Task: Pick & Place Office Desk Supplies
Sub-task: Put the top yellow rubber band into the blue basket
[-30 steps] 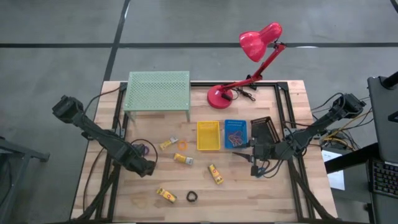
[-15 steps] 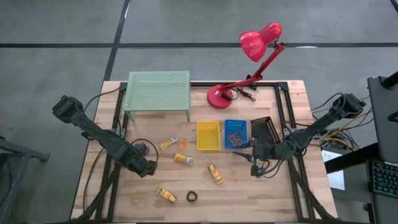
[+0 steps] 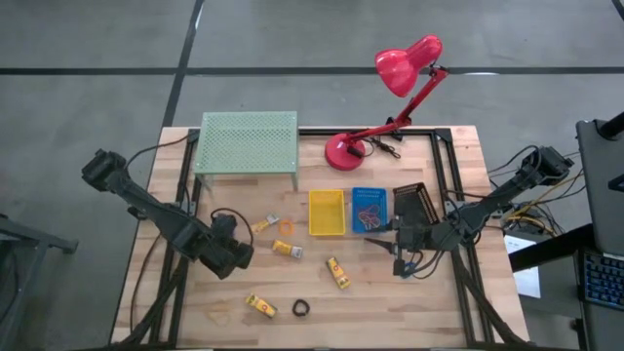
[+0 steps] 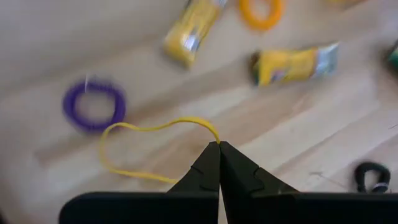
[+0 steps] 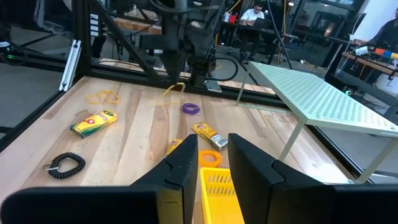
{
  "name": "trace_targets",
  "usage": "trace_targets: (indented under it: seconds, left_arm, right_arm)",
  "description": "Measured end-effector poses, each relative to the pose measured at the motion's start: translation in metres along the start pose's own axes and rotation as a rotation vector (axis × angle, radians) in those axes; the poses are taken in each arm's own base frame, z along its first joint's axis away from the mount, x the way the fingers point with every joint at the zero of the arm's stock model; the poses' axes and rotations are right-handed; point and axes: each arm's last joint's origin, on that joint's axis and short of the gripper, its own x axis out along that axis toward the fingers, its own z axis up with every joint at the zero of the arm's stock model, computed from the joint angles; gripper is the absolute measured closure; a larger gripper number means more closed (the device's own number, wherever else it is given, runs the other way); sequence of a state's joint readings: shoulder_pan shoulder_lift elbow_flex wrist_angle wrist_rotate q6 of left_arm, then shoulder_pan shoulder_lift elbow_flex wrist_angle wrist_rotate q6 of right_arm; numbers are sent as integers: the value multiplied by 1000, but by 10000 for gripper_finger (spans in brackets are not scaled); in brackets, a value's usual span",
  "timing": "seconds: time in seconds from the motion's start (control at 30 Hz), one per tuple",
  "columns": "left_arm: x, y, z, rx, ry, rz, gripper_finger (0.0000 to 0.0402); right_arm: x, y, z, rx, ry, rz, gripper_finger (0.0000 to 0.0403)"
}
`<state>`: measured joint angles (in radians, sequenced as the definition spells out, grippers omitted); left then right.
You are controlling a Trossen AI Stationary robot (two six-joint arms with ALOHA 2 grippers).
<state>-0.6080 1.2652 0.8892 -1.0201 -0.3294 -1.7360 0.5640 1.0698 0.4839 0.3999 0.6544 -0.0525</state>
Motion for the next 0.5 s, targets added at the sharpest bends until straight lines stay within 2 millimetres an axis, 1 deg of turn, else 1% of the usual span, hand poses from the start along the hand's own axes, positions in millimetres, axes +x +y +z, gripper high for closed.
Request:
trace_targets:
  seconds: [0.17,0.27,0.33,0.5]
  left_arm:
    - [-3,-5,10,71,-180,-31,398]
    - [-6,-11,17,119,-267,-64,398]
    - [-7,-17,20,177,-321,-105,398]
    - [-12,-41,29,392,-457,-234,398]
  right_arm:
    - [0,0,0,0,0,0,314]
    - [0,0,0,0,0,0,318]
    - [0,0,0,0,0,0,321]
    - [0,0,0,0,0,0,329]
